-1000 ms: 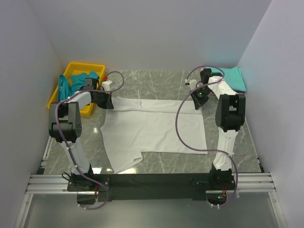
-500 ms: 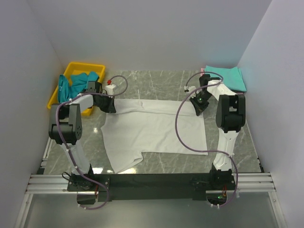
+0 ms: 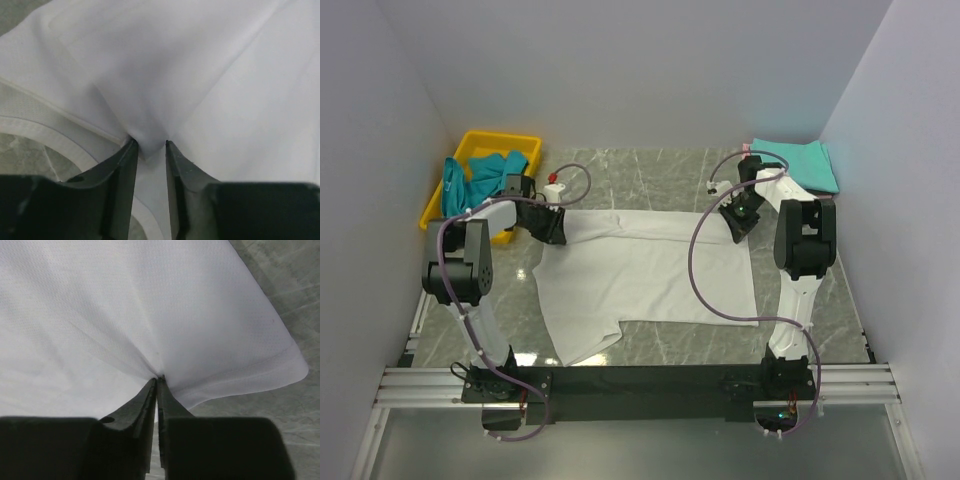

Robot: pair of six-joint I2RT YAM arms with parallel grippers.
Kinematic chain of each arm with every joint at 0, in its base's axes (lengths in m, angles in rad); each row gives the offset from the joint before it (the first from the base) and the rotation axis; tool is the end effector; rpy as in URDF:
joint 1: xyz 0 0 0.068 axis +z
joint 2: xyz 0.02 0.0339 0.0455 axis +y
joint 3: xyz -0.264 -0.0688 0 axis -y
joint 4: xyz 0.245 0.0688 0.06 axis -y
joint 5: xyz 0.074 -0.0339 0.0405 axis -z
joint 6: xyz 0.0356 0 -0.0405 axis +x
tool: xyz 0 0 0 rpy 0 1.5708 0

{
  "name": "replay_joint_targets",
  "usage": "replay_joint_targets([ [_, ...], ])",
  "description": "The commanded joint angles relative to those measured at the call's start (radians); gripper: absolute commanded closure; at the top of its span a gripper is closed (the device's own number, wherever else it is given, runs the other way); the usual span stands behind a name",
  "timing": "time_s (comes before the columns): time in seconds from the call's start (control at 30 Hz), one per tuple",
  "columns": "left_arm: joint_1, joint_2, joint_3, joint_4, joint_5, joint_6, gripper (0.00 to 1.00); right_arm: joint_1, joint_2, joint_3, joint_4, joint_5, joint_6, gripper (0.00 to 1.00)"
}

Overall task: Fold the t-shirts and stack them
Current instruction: Fold the tshirt

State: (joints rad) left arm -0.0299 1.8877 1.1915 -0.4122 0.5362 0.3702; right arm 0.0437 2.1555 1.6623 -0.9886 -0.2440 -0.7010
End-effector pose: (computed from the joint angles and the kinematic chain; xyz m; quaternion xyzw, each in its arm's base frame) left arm 0.3747 -0.0294 0.1597 0.2460 0.9078 -0.2167 0.2614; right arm 0.4188 0.0269 0.1624 -0.3658 0.9217 0.1008 0.0810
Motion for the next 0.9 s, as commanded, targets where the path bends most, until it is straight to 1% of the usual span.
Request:
replay_joint_targets([
  [0.0, 0.028, -0.078, 0.074, -0.042, 0.07, 0.049, 0.62, 0.005, -0.065, 0.033, 0.001, 0.012, -0.018, 0.86],
  [0.03, 0.028, -0.079, 0.091, -0.028, 0.076, 0.033, 0.61, 0.005, -0.071, 0.039, -0.005, -0.003, -0.015, 0.75],
  [0.07, 0.028, -0.075, 0.123, -0.013, 0.07, 0.018, 0.56, 0.007, -0.083, 0.05, -0.005, -0.024, -0.008, 0.71],
  [0.13, 0.028, -0.056, 0.158, 0.006, 0.076, -0.022, 0.56, 0.005, -0.085, 0.071, -0.015, -0.049, 0.015, 0.65],
  [0.17, 0.028, -0.027, 0.198, 0.025, 0.061, -0.037, 0.56, 0.007, -0.082, 0.097, -0.021, -0.072, 0.024, 0.64],
  [0.23, 0.027, 0.034, 0.239, 0.036, 0.047, -0.088, 0.56, 0.007, -0.075, 0.119, -0.034, -0.095, 0.052, 0.63],
  [0.27, 0.027, 0.057, 0.287, 0.026, 0.045, -0.111, 0.56, 0.008, -0.068, 0.14, -0.047, -0.118, 0.069, 0.63],
  [0.37, 0.022, 0.126, 0.348, 0.02, 0.038, -0.134, 0.56, 0.008, -0.056, 0.169, -0.053, -0.135, 0.093, 0.63],
  [0.67, -0.011, 0.212, 0.375, 0.03, -0.021, -0.149, 0.55, 0.008, -0.04, 0.185, -0.062, -0.133, 0.115, 0.62],
  [0.87, -0.028, 0.235, 0.367, 0.035, -0.039, -0.145, 0.57, 0.007, -0.039, 0.183, -0.062, -0.123, 0.112, 0.63],
])
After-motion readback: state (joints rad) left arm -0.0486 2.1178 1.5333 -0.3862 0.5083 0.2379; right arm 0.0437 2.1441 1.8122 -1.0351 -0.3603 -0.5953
